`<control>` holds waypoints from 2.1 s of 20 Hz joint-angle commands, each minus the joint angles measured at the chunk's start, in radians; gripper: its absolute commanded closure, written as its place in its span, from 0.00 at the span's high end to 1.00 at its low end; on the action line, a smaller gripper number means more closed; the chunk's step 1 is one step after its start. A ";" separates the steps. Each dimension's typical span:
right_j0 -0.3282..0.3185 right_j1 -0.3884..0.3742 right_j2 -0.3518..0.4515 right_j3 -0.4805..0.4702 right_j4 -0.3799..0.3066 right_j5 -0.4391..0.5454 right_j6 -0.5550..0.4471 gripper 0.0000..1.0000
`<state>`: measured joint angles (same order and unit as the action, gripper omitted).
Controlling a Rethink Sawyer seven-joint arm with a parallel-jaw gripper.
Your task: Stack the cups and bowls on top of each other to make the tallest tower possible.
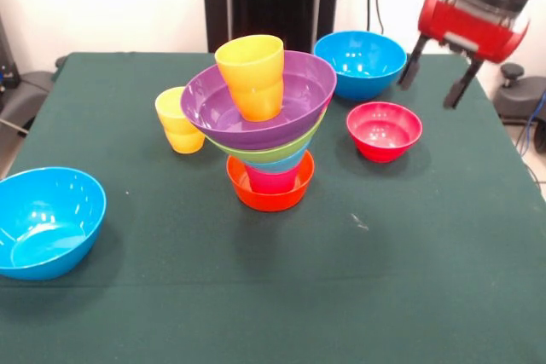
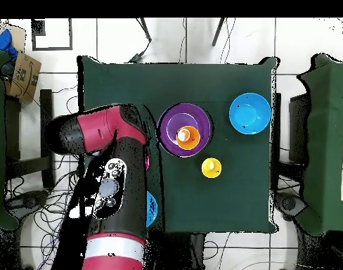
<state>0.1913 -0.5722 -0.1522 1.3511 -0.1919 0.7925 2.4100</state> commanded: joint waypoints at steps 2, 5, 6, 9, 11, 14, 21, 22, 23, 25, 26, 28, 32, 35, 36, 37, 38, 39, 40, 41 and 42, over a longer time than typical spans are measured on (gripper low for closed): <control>0.027 0.196 0.000 -0.070 0.026 -0.128 0.261 1.00; 0.041 0.246 -0.019 -0.098 0.038 -0.159 0.268 1.00; 0.041 0.259 -0.021 -0.101 0.042 -0.172 0.265 1.00; 0.054 0.282 -0.032 -0.107 0.060 -0.192 0.274 1.00; 0.061 0.293 -0.039 -0.109 0.072 -0.204 0.274 1.00; 0.061 0.295 -0.040 -0.102 0.088 -0.200 0.249 1.00; 0.061 0.227 -0.033 -0.079 0.144 -0.044 0.176 1.00; 0.062 0.216 -0.039 -0.080 0.145 -0.029 0.168 1.00; 0.064 0.213 -0.043 -0.080 0.148 -0.024 0.164 1.00; 0.066 0.205 -0.047 -0.078 0.152 -0.014 0.160 1.00; 0.066 0.201 -0.050 -0.081 0.154 -0.007 0.157 1.00; 0.068 0.199 -0.054 -0.078 0.156 -0.015 0.155 1.00; 0.069 0.207 -0.059 -0.071 0.158 -0.040 0.156 1.00; 0.072 0.215 -0.062 -0.072 0.158 -0.049 0.159 1.00; 0.072 0.219 -0.063 -0.076 0.159 -0.050 0.160 1.00; 0.072 0.219 -0.063 -0.074 0.159 -0.051 0.160 1.00; 0.072 0.222 -0.062 -0.073 0.160 -0.049 0.160 1.00; 0.072 0.222 -0.061 -0.070 0.160 -0.048 0.157 1.00; 0.072 0.224 -0.059 -0.065 0.161 -0.048 0.155 1.00; 0.072 0.225 -0.058 -0.061 0.162 -0.049 0.153 1.00; 0.072 0.225 -0.055 -0.056 0.163 -0.043 0.147 1.00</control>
<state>0.2533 -0.3824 -0.2688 1.2875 -0.0486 0.6823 2.4530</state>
